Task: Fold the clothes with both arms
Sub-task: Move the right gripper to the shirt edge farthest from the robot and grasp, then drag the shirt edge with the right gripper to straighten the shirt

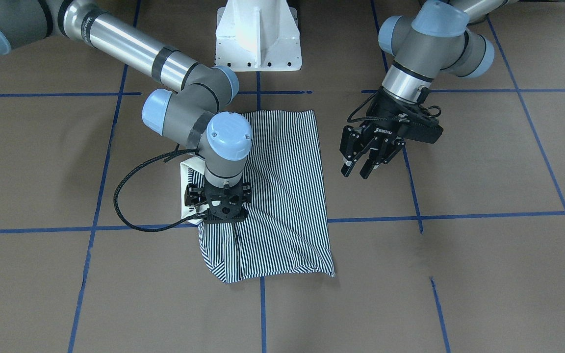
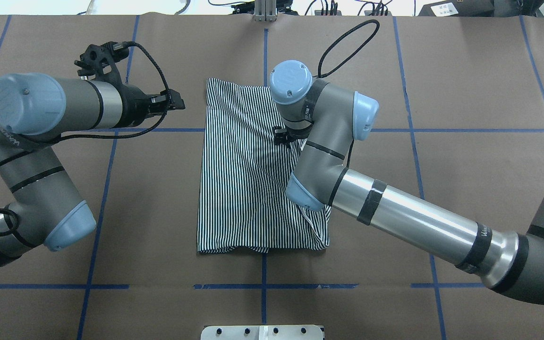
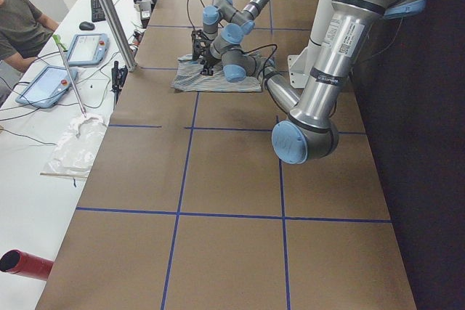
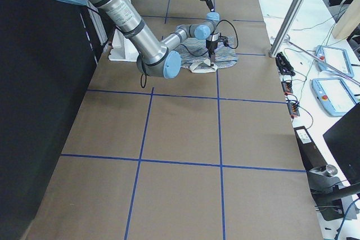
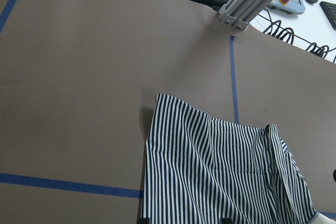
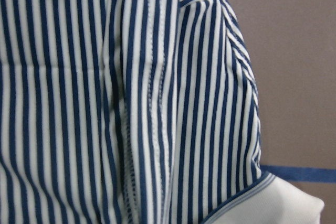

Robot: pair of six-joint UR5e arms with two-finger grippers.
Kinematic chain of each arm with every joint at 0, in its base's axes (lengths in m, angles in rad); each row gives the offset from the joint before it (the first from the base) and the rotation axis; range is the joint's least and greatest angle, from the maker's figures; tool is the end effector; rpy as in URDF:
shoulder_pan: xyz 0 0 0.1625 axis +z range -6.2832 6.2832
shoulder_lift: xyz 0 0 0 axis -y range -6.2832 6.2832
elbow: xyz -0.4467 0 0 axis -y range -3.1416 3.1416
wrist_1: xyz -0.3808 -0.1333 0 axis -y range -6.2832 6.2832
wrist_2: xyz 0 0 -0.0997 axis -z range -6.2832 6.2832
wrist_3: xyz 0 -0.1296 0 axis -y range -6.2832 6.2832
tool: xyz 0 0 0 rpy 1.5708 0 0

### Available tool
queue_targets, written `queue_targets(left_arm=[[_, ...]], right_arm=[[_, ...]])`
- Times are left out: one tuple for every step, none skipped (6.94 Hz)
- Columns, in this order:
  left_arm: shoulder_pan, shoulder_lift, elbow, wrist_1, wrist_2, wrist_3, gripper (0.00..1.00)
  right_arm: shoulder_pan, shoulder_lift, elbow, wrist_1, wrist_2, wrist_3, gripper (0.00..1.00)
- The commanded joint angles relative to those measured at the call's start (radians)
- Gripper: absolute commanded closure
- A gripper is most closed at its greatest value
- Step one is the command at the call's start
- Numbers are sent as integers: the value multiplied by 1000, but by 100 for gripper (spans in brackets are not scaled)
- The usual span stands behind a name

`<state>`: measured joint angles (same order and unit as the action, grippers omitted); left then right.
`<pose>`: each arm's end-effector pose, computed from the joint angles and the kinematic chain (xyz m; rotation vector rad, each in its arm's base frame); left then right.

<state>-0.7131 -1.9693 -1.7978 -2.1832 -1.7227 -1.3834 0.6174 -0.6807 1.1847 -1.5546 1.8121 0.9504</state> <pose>0.4064 -0.5018 0.2989 0.4213 1.1768 -0.3620 -0.6173 -0.5637 0.3194 0.1082 -0.5585 -0.0657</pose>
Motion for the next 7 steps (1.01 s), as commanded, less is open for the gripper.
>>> queue_targets(left_arm=[[0, -3, -2, -1, 0, -2, 46], [1, -5, -2, 0, 0, -20, 46], [0, -5, -9, 0, 0, -20, 46], [1, -5, -9, 0, 0, -20, 46], [1, -6, -12, 2, 0, -22, 46], [1, -10, -31, 32, 0, -22, 46], [0, -11, -38, 46, 0, -22, 46]], right_arm=[[47, -77, 64, -7, 6, -85, 0], [74, -115, 96, -7, 21, -119, 0], [96, -137, 110, -7, 26, -127, 0], [103, -132, 113, -7, 24, -125, 0], [117, -154, 112, 4, 24, -127, 0], [140, -215, 133, 43, 30, -146, 0], [165, -191, 145, 18, 65, -150, 0]])
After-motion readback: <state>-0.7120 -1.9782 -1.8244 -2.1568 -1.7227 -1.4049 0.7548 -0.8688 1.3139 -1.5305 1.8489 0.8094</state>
